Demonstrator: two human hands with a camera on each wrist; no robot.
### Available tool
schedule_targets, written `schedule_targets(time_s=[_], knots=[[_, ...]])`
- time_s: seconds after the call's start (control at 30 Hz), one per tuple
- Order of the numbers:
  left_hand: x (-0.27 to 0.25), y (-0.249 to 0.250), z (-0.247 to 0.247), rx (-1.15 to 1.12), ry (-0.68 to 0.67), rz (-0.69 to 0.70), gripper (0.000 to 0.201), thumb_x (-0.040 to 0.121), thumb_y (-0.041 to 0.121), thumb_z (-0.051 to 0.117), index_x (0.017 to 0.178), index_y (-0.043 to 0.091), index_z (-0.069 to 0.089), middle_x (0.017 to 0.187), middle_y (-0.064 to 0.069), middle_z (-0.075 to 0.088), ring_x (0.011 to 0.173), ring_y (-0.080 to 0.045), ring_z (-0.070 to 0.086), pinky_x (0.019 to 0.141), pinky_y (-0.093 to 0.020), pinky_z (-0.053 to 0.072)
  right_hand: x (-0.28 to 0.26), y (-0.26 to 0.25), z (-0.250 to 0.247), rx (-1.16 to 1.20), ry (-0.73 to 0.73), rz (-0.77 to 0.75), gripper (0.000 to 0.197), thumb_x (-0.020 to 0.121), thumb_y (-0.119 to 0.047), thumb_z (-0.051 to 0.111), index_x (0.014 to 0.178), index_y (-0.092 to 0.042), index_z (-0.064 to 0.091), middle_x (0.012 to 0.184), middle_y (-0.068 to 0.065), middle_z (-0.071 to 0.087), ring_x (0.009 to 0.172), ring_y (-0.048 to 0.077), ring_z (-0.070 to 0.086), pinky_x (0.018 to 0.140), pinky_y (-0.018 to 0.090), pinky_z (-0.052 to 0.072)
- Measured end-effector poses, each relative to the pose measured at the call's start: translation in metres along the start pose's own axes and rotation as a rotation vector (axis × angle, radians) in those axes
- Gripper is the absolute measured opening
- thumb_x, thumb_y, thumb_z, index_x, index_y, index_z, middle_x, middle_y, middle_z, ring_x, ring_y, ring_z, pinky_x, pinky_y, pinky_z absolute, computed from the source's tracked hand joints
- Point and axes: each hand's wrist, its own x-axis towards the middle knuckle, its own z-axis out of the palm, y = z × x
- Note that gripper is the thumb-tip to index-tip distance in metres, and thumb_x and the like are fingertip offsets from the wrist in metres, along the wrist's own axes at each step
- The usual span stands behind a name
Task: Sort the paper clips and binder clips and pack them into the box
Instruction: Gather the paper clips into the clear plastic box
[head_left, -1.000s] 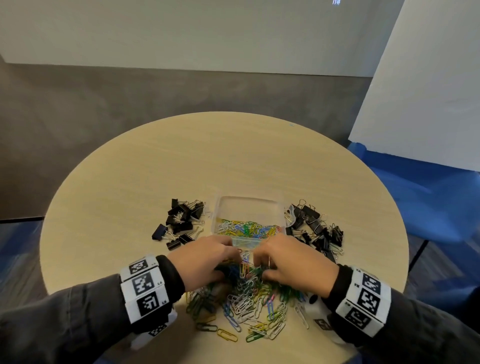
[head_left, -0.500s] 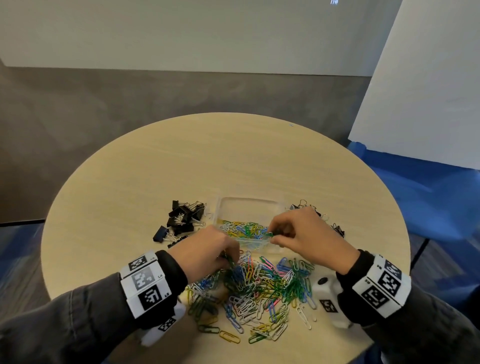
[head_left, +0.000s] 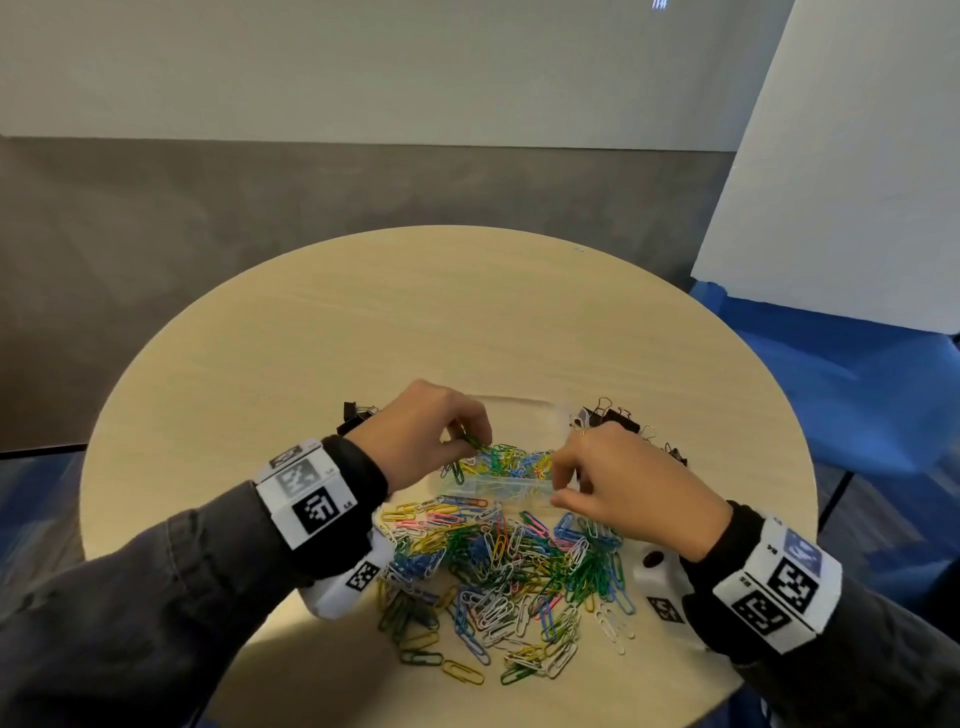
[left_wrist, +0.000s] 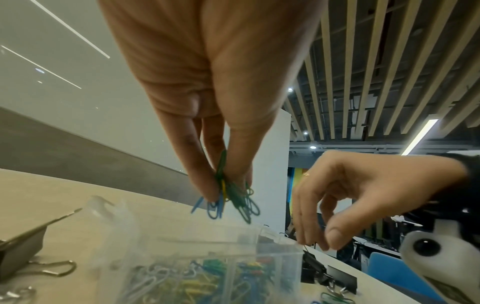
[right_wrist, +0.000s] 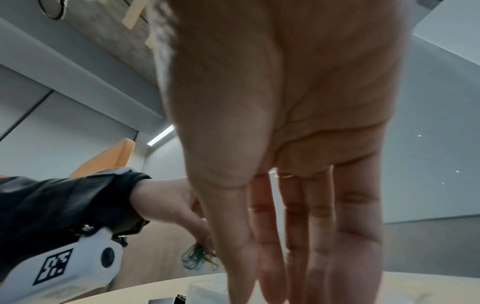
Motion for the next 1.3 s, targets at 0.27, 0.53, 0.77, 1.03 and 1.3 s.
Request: schedule_targets(time_s=[0.27, 0.53, 0.77, 1.03, 1.3], knots=[[0.008, -0.008, 0.008, 0.059, -0.055, -0.060, 0.020, 0.094, 0.017, 0.058, 0.112, 0.021, 0.064, 0.112, 0.002, 0.065, 0.103, -0.011, 0.058, 0.082, -0.018, 0.048, -0.016, 0.005, 0.000, -0.097, -0.158, 0.083, 0.031, 0.082, -0.039, 0.070, 0.107, -0.023, 0.063, 0.105, -0.004, 0.061, 0.086, 0.012, 0.057, 0.071, 0.023, 0.042], [-0.017, 0.016, 0.022, 0.169, -0.104, 0.029, 0.030, 0.091, 0.033, 0.059, 0.121, 0.034, 0.055, 0.120, 0.012, 0.051, 0.110, -0.005, 0.046, 0.094, -0.029, 0.045, -0.016, 0.008, 0.026, -0.090, -0.284, 0.067, 0.051, 0.069, -0.040, 0.080, 0.110, -0.027, 0.053, 0.105, -0.007, 0.046, 0.095, 0.016, 0.051, 0.063, 0.023, 0.036], [-0.032, 0.027, 0.043, 0.222, -0.344, 0.081, 0.052, 0.082, 0.037, 0.068, 0.130, 0.037, 0.048, 0.133, 0.010, 0.042, 0.120, -0.013, 0.045, 0.092, -0.036, 0.048, -0.011, 0.010, 0.021, -0.042, -0.202, 0.009, 0.013, 0.083, -0.015, 0.065, 0.092, -0.022, 0.070, 0.090, -0.006, 0.065, 0.082, 0.012, 0.062, 0.067, 0.017, 0.044], [-0.034, 0.022, 0.055, 0.322, -0.373, 0.098, 0.062, 0.082, 0.041, 0.067, 0.137, 0.046, 0.038, 0.143, 0.010, 0.033, 0.131, -0.015, 0.035, 0.090, -0.037, 0.045, -0.010, 0.013, 0.007, 0.071, -0.199, -0.004, 0.012, 0.082, -0.009, 0.065, 0.077, -0.015, 0.073, 0.063, -0.013, 0.059, 0.057, 0.001, 0.056, 0.055, 0.007, 0.040], [-0.027, 0.020, 0.053, 0.254, -0.330, 0.070, 0.042, 0.085, 0.014, 0.066, 0.122, 0.031, 0.059, 0.127, 0.003, 0.050, 0.118, -0.020, 0.048, 0.094, -0.039, 0.047, -0.008, 0.013, -0.009, 0.287, -0.035, -0.049, 0.008, 0.080, -0.017, 0.074, 0.074, -0.021, 0.074, 0.061, -0.012, 0.065, 0.061, 0.001, 0.062, 0.058, 0.006, 0.041]])
